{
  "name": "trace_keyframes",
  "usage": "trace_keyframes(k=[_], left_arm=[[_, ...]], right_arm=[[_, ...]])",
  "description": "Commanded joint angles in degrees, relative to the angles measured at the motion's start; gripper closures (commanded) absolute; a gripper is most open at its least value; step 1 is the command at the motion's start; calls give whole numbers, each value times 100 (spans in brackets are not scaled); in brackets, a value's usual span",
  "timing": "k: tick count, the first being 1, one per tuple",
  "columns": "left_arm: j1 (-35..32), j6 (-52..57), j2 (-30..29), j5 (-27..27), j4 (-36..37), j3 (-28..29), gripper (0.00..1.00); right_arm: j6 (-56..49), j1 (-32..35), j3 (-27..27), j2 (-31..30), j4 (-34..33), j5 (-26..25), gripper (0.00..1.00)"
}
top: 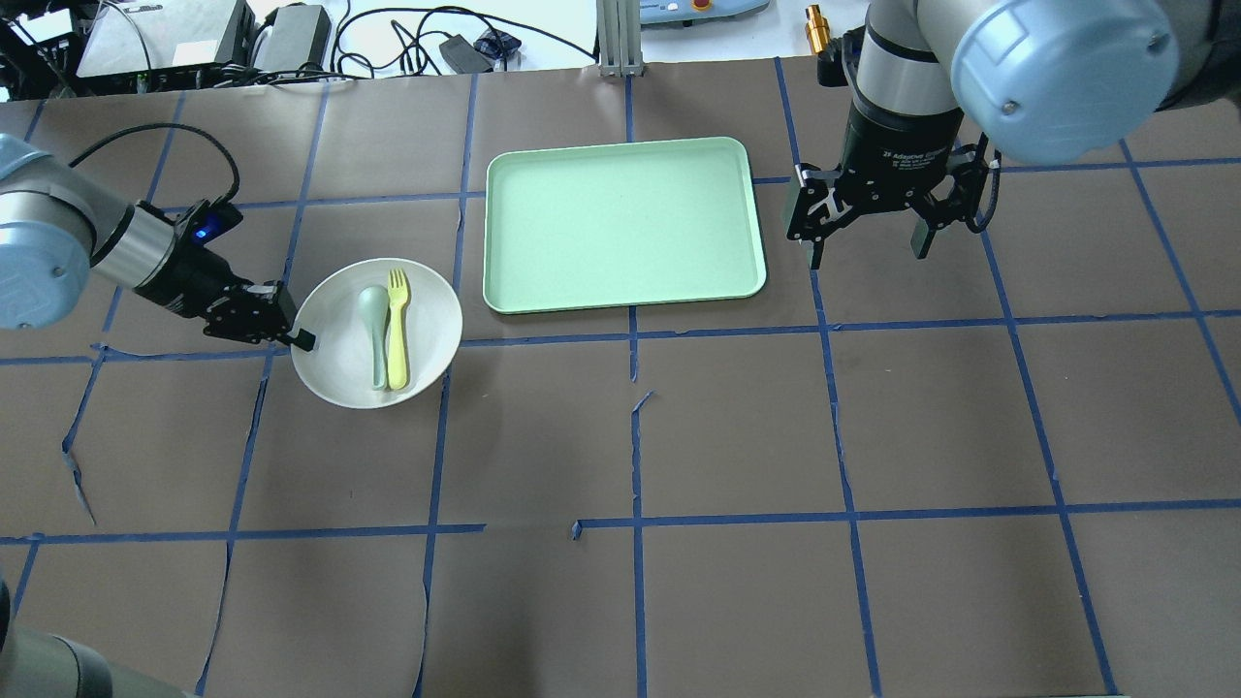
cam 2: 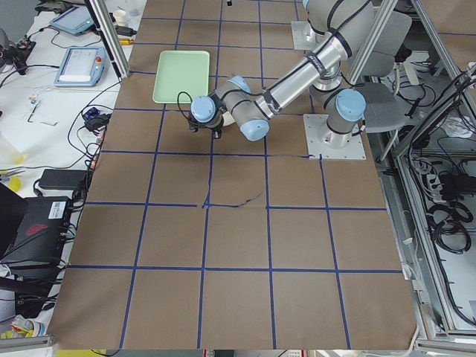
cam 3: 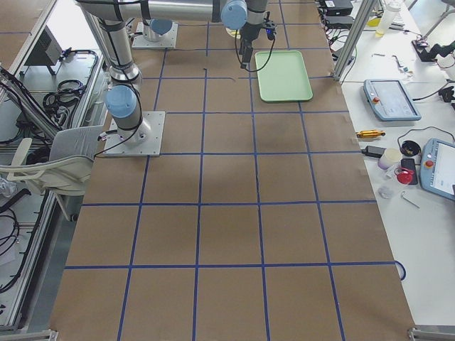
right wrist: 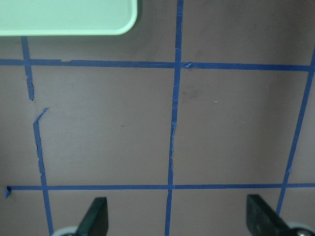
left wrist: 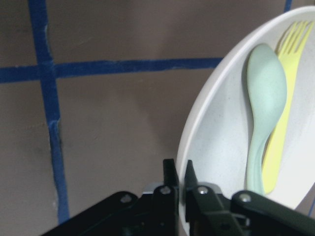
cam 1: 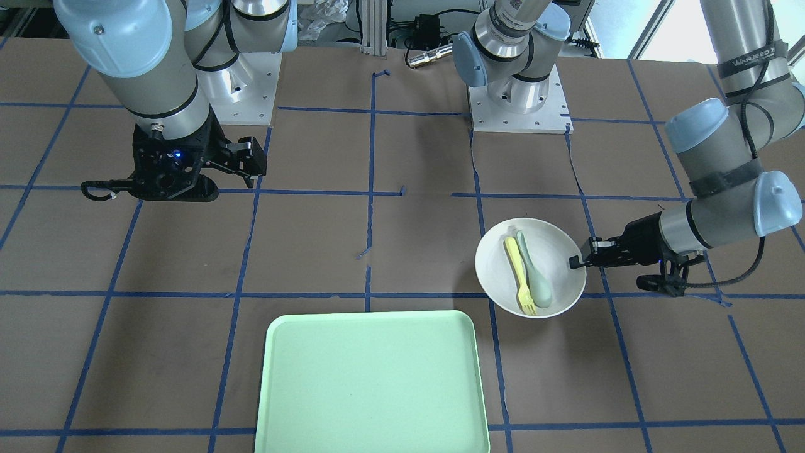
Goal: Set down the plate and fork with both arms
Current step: 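Carry the plate onto the mint-green tray and lower it with left gripper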
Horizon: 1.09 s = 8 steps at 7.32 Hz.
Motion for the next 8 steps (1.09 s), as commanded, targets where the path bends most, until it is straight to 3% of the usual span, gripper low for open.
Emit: trace_keyframes(k=[1,4,8], left_arm=[[-1168,-1320,-448,-481,51,966,100],[-1953,-1938,-1590,-1001,1374,1637,100],[-2428,-1904,-2418,-1021,1931,2236,100]], right_arm=[[-5,-3,0,0,-20,2,0],[-14,-3,9,9,-20,20,0],[-5,-3,70,61,-46,29,0]])
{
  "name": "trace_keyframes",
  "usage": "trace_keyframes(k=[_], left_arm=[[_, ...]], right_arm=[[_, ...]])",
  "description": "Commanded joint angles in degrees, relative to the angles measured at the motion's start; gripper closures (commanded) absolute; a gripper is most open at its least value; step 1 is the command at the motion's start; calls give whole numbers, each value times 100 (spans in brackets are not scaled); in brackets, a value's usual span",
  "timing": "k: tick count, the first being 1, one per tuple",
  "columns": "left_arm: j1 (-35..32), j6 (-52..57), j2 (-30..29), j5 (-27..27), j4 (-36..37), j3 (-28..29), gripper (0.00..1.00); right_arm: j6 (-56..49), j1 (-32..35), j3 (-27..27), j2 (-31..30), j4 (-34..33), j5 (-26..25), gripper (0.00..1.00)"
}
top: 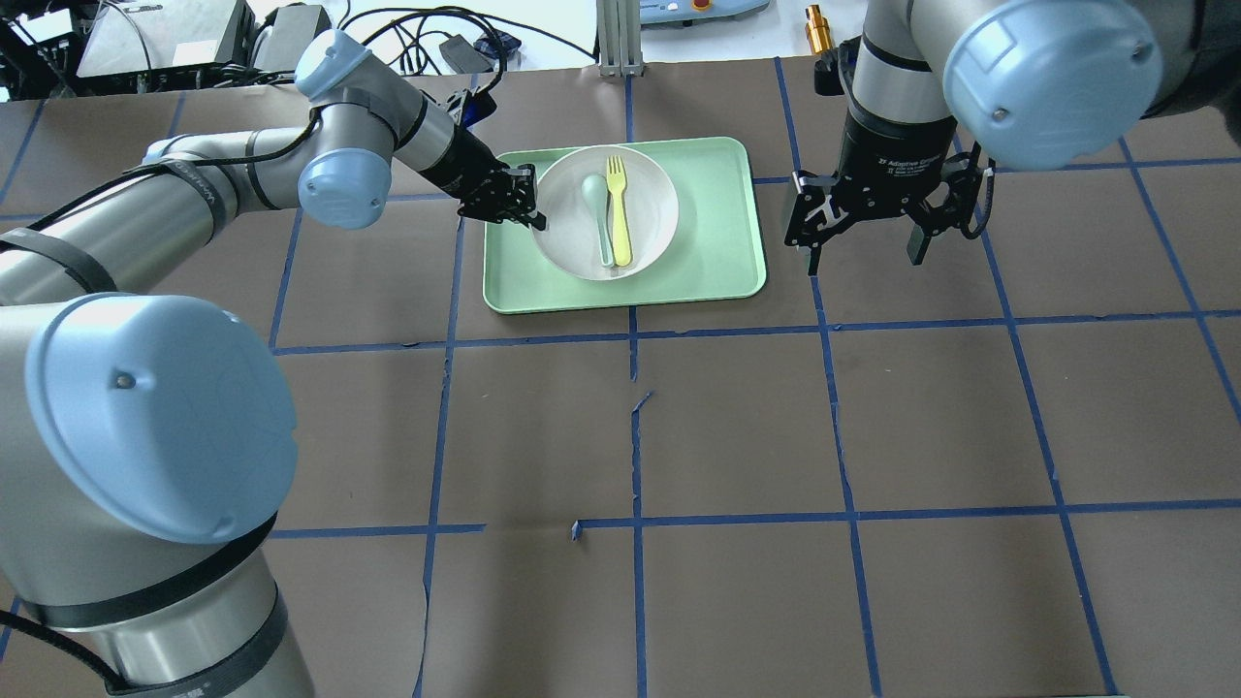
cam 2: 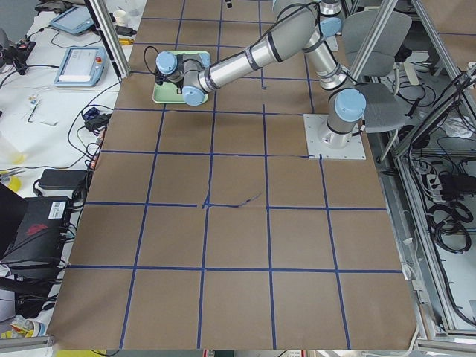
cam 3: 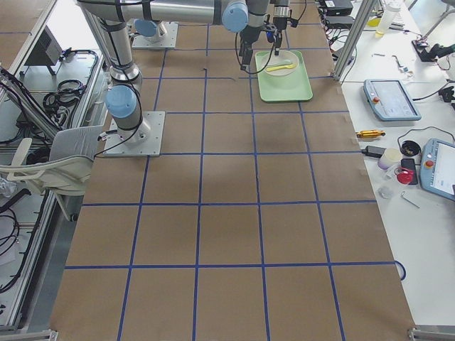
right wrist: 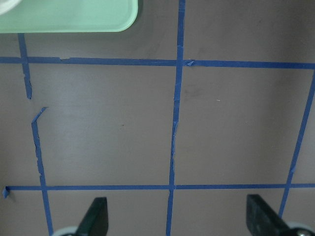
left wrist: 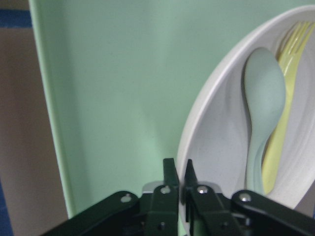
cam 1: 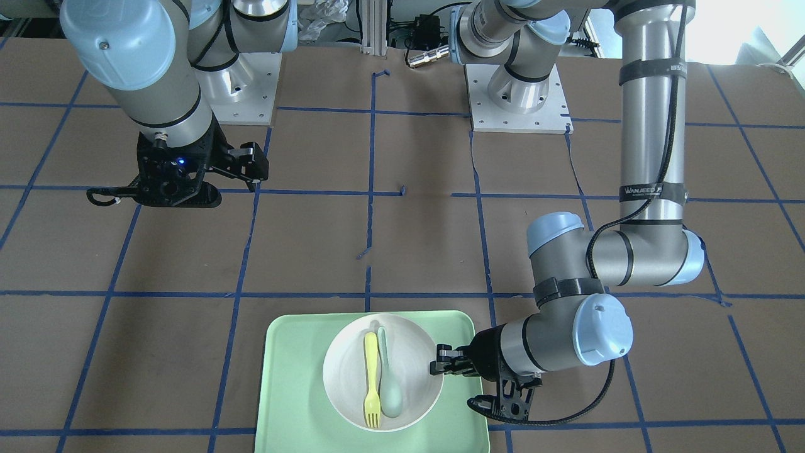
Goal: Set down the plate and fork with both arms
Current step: 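Carry the plate onto the mint-green tray and lower it with left gripper, then open the left gripper and raise it away from the tray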
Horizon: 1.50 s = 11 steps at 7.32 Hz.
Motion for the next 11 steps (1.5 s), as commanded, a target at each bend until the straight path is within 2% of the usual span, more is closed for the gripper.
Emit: trace_keyframes(k=[1,4,6,7,8,9,10,11], left_arm=[[-123,107,-248,30,210,188,100],[-166,283,-275,57,210,215,100],[-245,169,-266,65,262,224,10],[-255,56,-179,65,272,259,0],[-263,-93,74,335,220,285,0],[-263,-138,320,1165,167,242,0],[-255,-139,557,1582,-182,198,0],[-220,-130,847,1986,-899,206,0]], right_arm=[[-7,0,4,4,-8,-7,0],[-7,0,4,21,-17,-7,0],[-7,0,-4,21,-87,-7,0],[-24,-9,-4,21,-183,-33,0],[-172,-9,-65,73,-193,-330,0],[-191,0,-127,309,-332,-428,0],[-122,0,-136,407,-873,-368,0],[-147,0,-136,469,-1122,-359,0]])
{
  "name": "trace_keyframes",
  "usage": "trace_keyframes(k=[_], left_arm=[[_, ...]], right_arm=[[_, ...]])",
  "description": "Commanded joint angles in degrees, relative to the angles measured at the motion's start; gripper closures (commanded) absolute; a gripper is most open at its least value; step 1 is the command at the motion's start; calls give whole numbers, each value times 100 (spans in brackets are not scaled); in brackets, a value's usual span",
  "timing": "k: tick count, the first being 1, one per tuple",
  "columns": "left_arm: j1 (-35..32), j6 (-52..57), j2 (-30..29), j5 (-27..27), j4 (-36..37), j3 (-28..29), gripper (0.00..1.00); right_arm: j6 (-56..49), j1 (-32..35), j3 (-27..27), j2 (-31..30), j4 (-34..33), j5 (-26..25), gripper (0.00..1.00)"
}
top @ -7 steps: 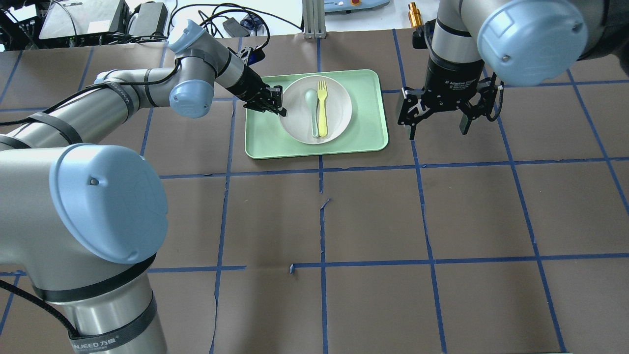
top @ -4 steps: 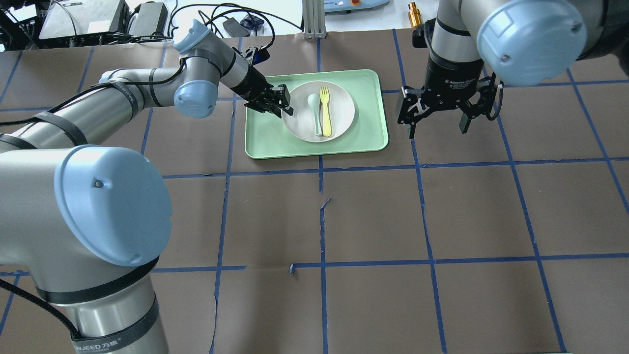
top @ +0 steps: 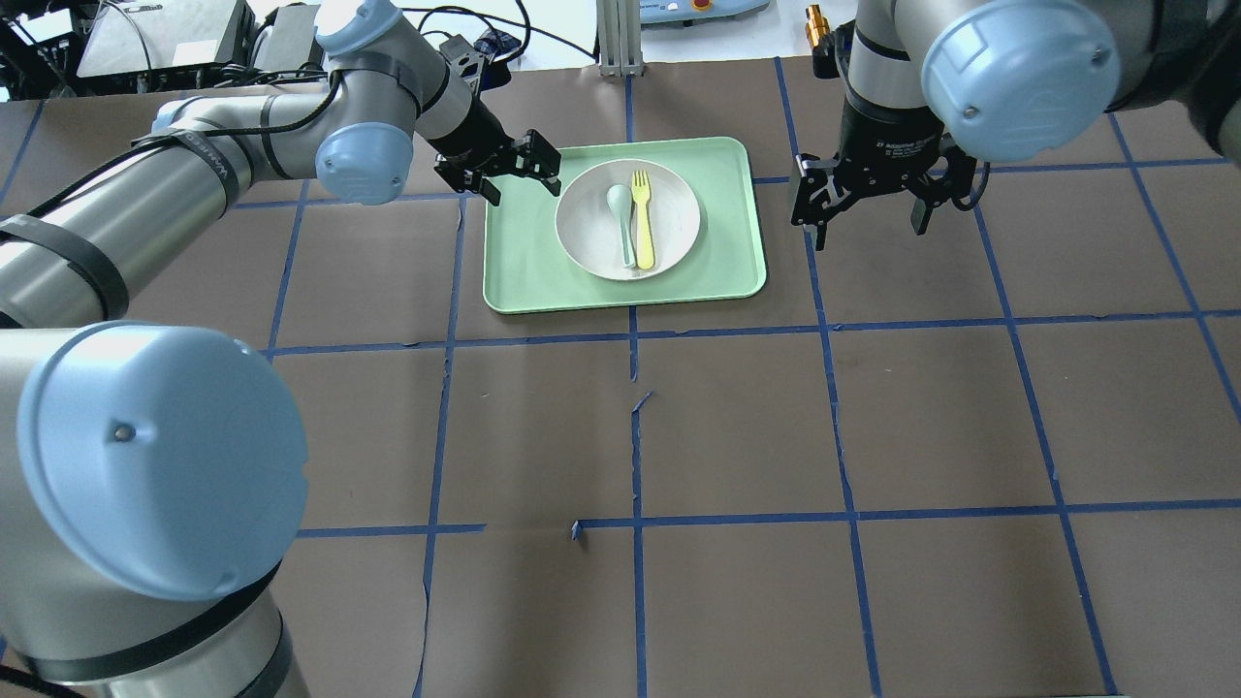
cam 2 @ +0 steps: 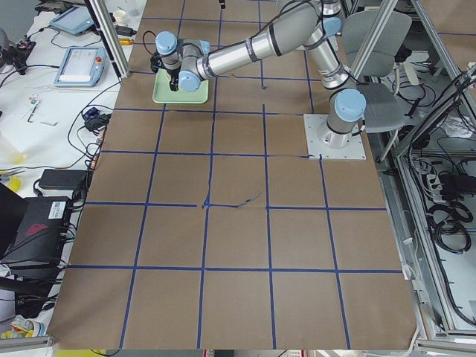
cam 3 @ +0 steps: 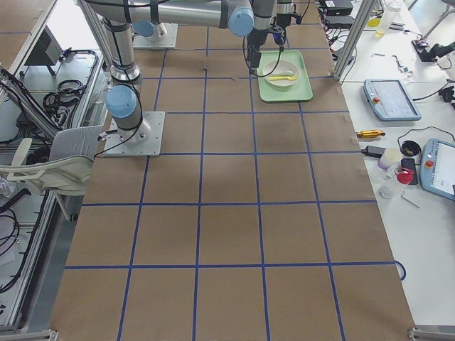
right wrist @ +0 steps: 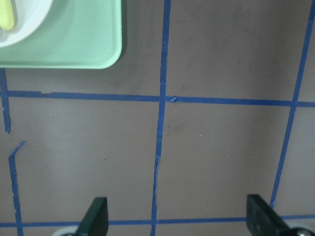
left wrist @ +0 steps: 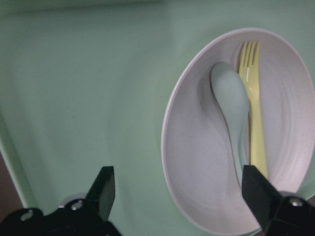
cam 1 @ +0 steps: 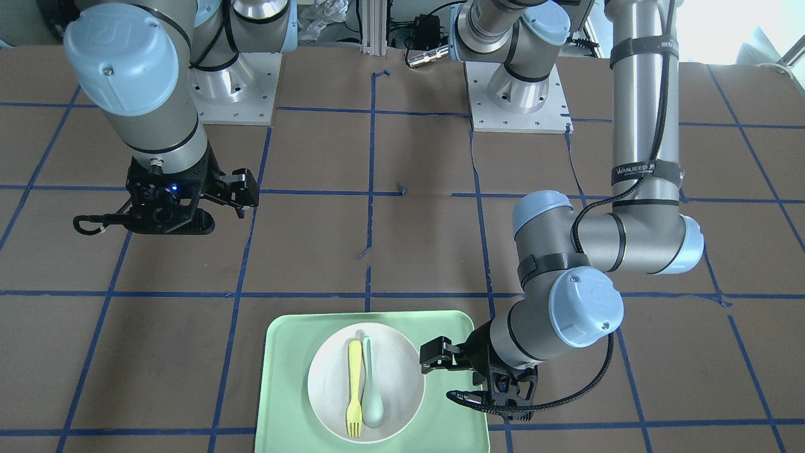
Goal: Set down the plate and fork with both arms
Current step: 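Open the left gripper and raise it away from the tray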
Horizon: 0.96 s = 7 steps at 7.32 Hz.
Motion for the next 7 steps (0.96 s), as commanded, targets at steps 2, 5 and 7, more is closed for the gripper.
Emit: trace_keyframes(k=[2,5,7], left_arm=[[98,47,975,1080,-1995,-20,0],[555,345,1680,1372,-3170,-115,0],[573,355,1909,1581,-3136,-458,0]], right_arm=[[240,45,-21,424,-1383,850,0],[232,385,-405,1265,-1861,927,4],[321,528,-1012,1899,-1915,952,25]])
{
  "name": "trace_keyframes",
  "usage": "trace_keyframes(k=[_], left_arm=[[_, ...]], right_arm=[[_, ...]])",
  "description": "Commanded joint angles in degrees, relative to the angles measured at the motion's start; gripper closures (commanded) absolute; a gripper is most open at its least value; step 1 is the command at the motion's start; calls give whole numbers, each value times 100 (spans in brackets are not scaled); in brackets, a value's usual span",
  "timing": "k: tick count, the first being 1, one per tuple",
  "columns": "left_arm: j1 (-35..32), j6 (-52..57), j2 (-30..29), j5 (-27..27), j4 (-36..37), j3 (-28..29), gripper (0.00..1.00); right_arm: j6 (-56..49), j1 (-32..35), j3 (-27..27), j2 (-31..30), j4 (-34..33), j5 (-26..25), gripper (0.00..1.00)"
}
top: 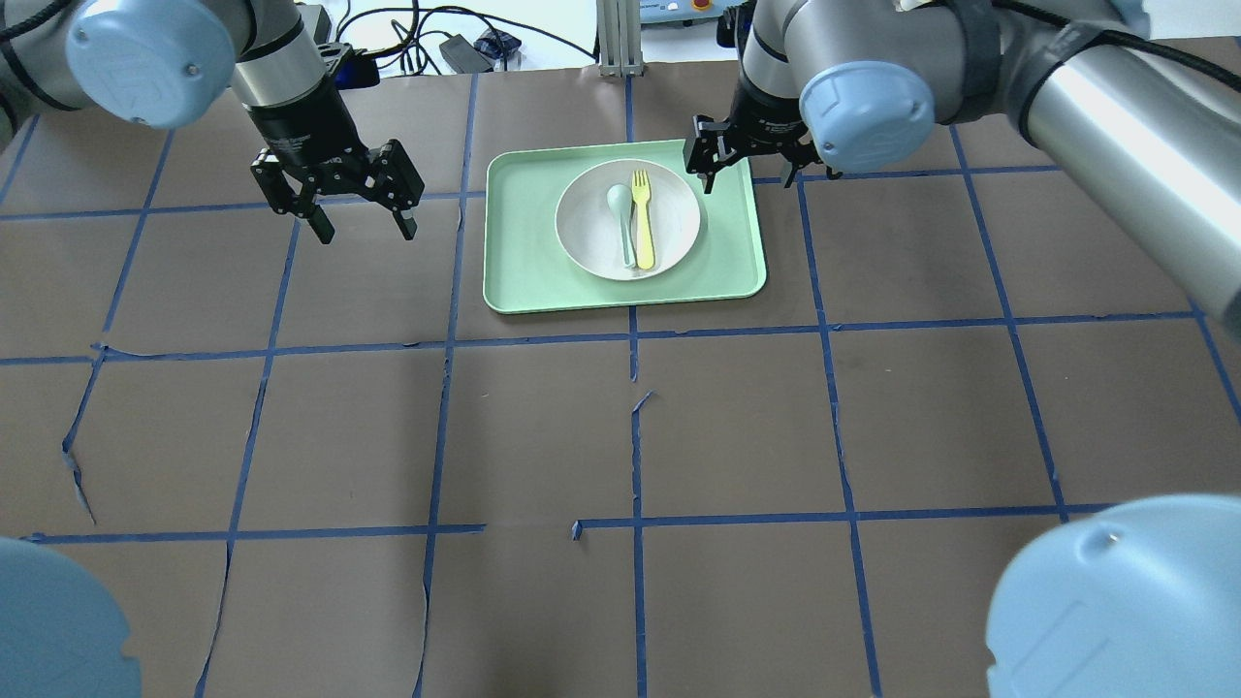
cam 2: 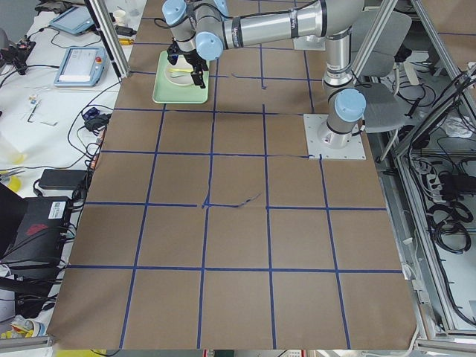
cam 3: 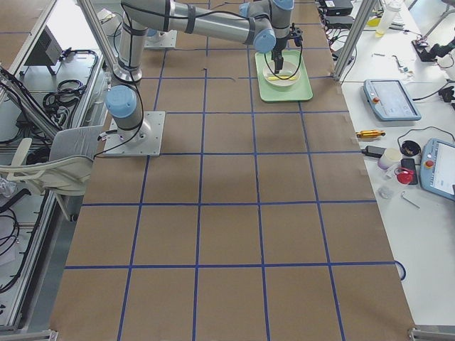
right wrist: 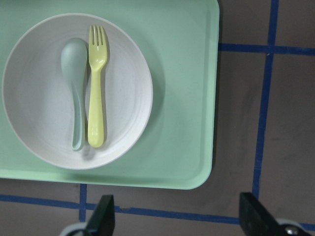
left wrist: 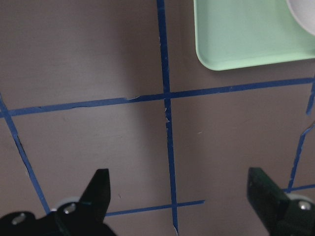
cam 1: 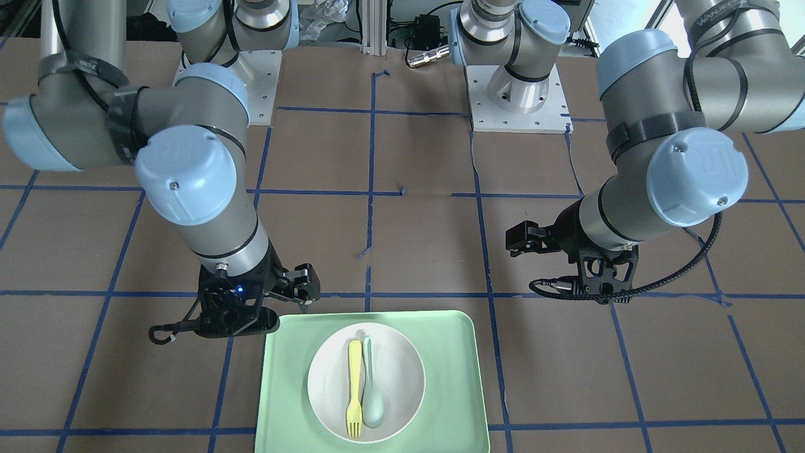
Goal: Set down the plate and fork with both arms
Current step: 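Lower the right gripper onto the yellow fork in the plate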
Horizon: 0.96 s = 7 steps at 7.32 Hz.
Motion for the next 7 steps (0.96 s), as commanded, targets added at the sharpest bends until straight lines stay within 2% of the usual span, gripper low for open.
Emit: trace_keyframes(k=[1,2,3,5,7], left_arm=[[24,23,220,195,-16,-274,0],[24,23,255,195,2,-318,0],[24,23,282,195,-7,-327,0],[24,23,326,178,37,-511,0],[24,40,326,169,46,-565,0]], right_arm=[[35,130,-416,603,-274,35,30],[87,139,-434,858,-694,174,30],[148,147,-452,973,-820,358,34],[305,182,-452,1010,-865,369,38],[640,305,-460,1158,-1066,369,48]])
